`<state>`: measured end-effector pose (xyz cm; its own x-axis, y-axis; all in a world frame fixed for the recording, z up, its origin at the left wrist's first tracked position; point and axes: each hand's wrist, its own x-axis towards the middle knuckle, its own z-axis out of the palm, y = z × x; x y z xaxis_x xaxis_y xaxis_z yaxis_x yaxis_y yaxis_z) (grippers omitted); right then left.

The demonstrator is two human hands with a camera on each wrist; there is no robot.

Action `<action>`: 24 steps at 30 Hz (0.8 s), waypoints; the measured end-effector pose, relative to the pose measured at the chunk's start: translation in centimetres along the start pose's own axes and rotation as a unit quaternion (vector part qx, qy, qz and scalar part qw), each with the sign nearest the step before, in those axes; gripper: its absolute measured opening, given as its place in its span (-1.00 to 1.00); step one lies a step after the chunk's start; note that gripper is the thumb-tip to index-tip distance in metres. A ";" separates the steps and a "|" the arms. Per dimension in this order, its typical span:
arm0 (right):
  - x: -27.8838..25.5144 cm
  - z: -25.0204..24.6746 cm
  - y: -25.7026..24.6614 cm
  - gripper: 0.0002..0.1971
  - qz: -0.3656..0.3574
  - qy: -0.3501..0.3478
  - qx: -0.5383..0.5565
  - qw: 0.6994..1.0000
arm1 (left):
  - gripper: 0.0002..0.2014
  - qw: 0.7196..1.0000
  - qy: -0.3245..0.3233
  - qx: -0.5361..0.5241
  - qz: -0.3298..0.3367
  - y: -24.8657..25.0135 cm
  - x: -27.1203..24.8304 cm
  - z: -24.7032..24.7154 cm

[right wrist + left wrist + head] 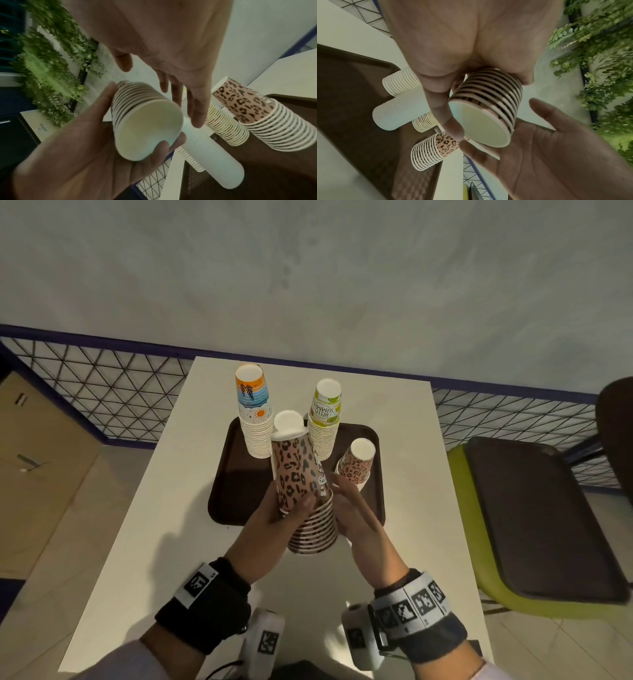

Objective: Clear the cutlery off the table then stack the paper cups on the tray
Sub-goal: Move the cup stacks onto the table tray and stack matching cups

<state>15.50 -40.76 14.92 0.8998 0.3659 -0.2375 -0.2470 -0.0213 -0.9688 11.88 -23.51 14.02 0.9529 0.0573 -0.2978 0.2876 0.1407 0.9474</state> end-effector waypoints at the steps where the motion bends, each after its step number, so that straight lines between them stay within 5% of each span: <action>1: -0.1 0.2 -0.5 -0.62 0.000 -0.017 0.002 1.000 | -0.19 1.000 -0.010 0.001 0.001 0.1 0.0 0.3; 3: 0.0 0.7 -0.8 -0.69 -0.003 -0.030 0.009 1.000 | -0.31 1.000 -0.025 0.004 0.000 0.3 -0.1 0.7; 7: 0.0 1.5 -0.8 -0.61 -0.021 -0.025 -0.012 0.999 | -0.10 1.000 -0.011 0.003 -0.004 0.2 -0.1 0.6; 14: 0.3 0.6 -0.8 -0.55 -0.008 -0.048 -0.056 0.997 | -0.19 0.997 0.026 0.063 0.027 -0.1 0.1 0.2; 20: 1.6 -0.6 -1.5 -0.49 0.047 -0.103 0.107 0.988 | -0.37 0.999 -0.014 0.042 0.027 0.2 0.5 -0.1; 24: 3.1 -1.7 -3.3 -0.40 -0.001 -0.041 0.138 0.990 | -0.48 0.996 0.054 0.046 0.050 1.4 1.0 -0.5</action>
<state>19.76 -41.18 17.30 0.8713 0.4395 -0.2184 -0.3440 0.2297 -0.9104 13.13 -22.75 14.96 0.9626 0.1730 -0.2085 0.2049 0.0386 0.9780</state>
